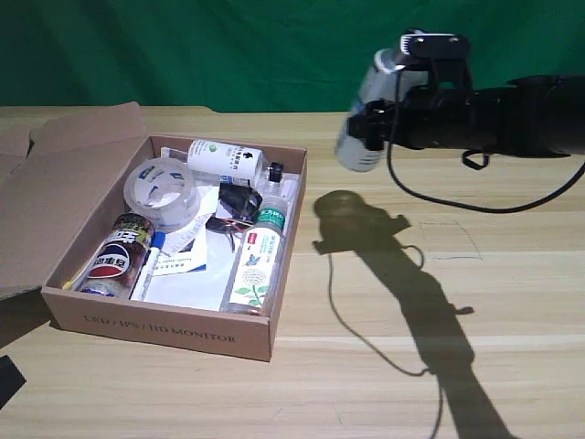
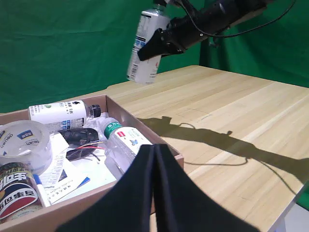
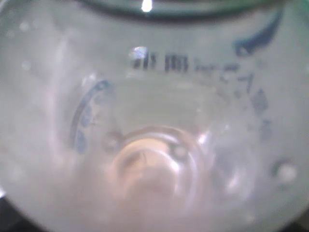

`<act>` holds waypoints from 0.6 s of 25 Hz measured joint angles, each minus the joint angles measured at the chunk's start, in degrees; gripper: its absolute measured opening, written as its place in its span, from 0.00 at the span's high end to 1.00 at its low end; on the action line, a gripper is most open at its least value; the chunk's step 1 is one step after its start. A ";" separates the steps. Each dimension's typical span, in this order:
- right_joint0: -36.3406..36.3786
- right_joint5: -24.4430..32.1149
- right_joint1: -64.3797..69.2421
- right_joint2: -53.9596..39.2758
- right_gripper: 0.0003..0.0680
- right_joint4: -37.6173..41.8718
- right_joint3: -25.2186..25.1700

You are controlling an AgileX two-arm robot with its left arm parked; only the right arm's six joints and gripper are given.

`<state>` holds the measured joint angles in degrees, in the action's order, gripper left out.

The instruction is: Place the white bottle into the box.

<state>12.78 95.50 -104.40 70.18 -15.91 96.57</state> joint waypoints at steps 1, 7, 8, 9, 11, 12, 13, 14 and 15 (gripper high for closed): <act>1.97 -0.13 0.95 -0.16 0.23 -2.40 -0.45; 17.16 -2.66 1.07 0.59 0.23 -10.07 -1.16; 19.28 -3.07 0.12 0.84 0.23 -9.82 -1.16; 20.83 -3.25 -0.88 0.99 0.23 -9.41 -1.16; 23.57 -3.66 -3.73 1.10 0.23 -8.25 -1.16; 24.28 -4.19 -5.30 1.10 0.23 -7.82 -1.16; 24.93 -5.11 -6.76 1.12 0.23 -7.46 -1.16; 25.14 -5.91 -7.87 1.12 0.23 -7.38 -1.16; 25.14 -6.71 -9.07 1.12 0.23 -7.31 -1.16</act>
<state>37.92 88.79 -113.46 71.31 -23.22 95.41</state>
